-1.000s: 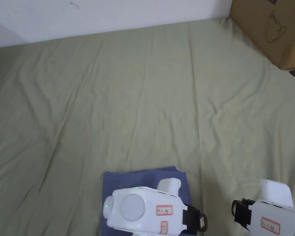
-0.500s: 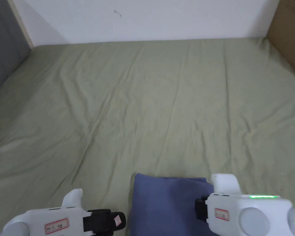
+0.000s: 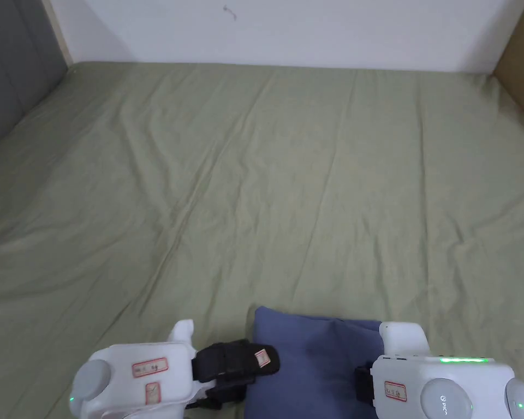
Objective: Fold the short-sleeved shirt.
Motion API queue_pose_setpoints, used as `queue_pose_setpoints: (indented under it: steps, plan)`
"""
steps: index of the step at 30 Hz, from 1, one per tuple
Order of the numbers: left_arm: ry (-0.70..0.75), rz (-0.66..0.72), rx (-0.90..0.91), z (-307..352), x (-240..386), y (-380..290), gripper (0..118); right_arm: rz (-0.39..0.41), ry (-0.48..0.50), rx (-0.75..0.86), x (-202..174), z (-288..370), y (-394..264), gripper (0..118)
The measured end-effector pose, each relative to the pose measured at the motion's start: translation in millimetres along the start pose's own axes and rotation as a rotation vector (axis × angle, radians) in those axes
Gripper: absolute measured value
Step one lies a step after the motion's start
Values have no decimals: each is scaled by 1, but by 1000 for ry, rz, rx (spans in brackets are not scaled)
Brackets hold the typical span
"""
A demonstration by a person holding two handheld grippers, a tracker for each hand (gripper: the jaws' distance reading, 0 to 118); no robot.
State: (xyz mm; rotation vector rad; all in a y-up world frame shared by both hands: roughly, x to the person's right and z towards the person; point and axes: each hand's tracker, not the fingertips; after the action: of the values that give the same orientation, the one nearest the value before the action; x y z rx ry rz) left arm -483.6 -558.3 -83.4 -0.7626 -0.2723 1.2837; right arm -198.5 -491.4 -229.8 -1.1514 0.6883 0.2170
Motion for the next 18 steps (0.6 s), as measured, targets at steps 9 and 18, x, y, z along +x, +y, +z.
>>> queue_pose_setpoints:
  steps: [9,18]
  plan:
    - [-15,14,-121,-27,-16,19,24,-21,-6,0,-2,13,2,0]
    - [298,-190,-52,94,1,59,23,-6,-19,70,-31,31,14,0]
